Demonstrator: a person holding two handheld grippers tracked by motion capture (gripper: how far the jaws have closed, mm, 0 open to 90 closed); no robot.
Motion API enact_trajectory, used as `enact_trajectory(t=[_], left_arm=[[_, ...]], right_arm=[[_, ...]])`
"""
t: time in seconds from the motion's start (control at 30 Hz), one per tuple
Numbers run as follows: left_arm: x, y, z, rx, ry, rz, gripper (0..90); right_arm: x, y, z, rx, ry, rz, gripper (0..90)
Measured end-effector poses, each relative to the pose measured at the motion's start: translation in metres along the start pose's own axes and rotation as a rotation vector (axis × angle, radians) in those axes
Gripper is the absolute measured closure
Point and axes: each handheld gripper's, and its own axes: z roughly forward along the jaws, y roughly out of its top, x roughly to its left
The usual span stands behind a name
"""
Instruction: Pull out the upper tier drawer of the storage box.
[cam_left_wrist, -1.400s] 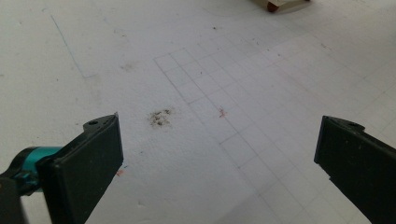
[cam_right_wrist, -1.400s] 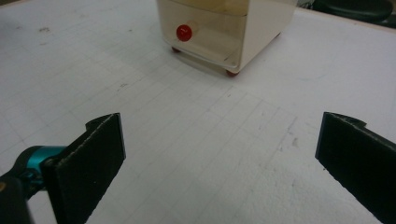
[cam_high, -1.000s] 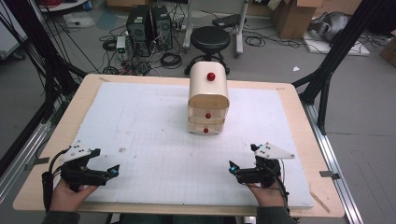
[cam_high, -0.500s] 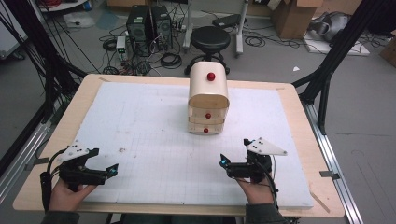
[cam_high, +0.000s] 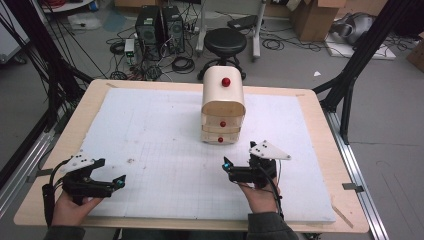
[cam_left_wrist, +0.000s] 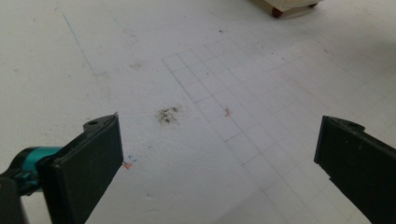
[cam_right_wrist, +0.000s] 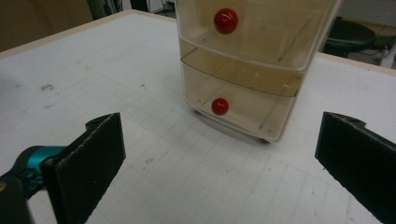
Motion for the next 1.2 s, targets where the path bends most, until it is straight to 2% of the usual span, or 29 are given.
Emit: enact_trajectory(t=[0.17, 0.27, 0.53, 0.7, 0.77, 0.9, 0.93, 0.97, 1.0, 1.03, 1.07, 1.1, 1.13, 1.17, 1.2], left_arm=[[0.0, 0.0, 0.001, 0.001, 0.002, 0.001, 1.7], [0.0, 0.0, 0.001, 0.001, 0.0, 0.0, 1.7], [0.0, 0.001, 0.003, 0.0, -0.01, -0.003, 1.7], [0.0, 0.002, 0.004, 0.002, -0.015, -0.002, 1.7], [-0.001, 0.003, 0.003, -0.002, -0.012, 0.002, 1.7], [-0.001, 0.003, 0.004, -0.002, -0.009, 0.002, 1.7], [-0.001, 0.003, 0.005, -0.002, -0.01, 0.003, 1.7], [-0.001, 0.003, 0.005, -0.002, -0.01, 0.003, 1.7], [-0.001, 0.003, 0.005, -0.001, -0.009, 0.004, 1.7], [-0.001, 0.003, 0.005, 0.001, -0.009, 0.007, 1.7], [-0.002, 0.003, 0.005, 0.0, -0.011, 0.003, 1.7], [-0.002, 0.003, 0.006, 0.002, -0.015, 0.003, 1.7], [-0.002, 0.003, 0.006, 0.002, -0.015, 0.003, 1.7], [-0.002, 0.003, 0.006, 0.002, -0.016, 0.003, 1.7], [-0.002, 0.003, 0.006, 0.004, -0.019, 0.008, 1.7]], right_arm=[[0.007, 0.003, 0.008, -0.013, -0.007, 0.017, 0.3], [0.012, 0.006, 0.013, -0.038, -0.027, 0.034, 0.3], [0.027, 0.012, 0.03, -0.064, -0.056, 0.021, 0.4], [0.03, 0.013, 0.037, -0.073, -0.071, 0.033, 0.4], [0.03, 0.013, 0.04, -0.081, -0.1, 0.045, 0.5], [0.03, 0.014, 0.043, -0.092, -0.123, 0.048, 5.1], [0.031, 0.015, 0.046, -0.101, -0.149, 0.034, 5.1], [0.031, 0.015, 0.046, -0.101, -0.149, 0.034, 5.1], [0.032, 0.016, 0.048, -0.114, -0.177, 0.031, 5.9], [0.032, 0.016, 0.048, -0.114, -0.177, 0.031, 5.9], [0.033, 0.017, 0.049, -0.128, -0.21, 0.017, 7.5], [0.034, 0.018, 0.05, -0.136, -0.219, 0.012, 11.9], [0.034, 0.018, 0.05, -0.136, -0.219, 0.012, 11.9], [0.034, 0.018, 0.051, -0.144, -0.208, 0.01, 17.4], [0.036, 0.019, 0.052, -0.157, -0.209, -0.001, 17.8]])
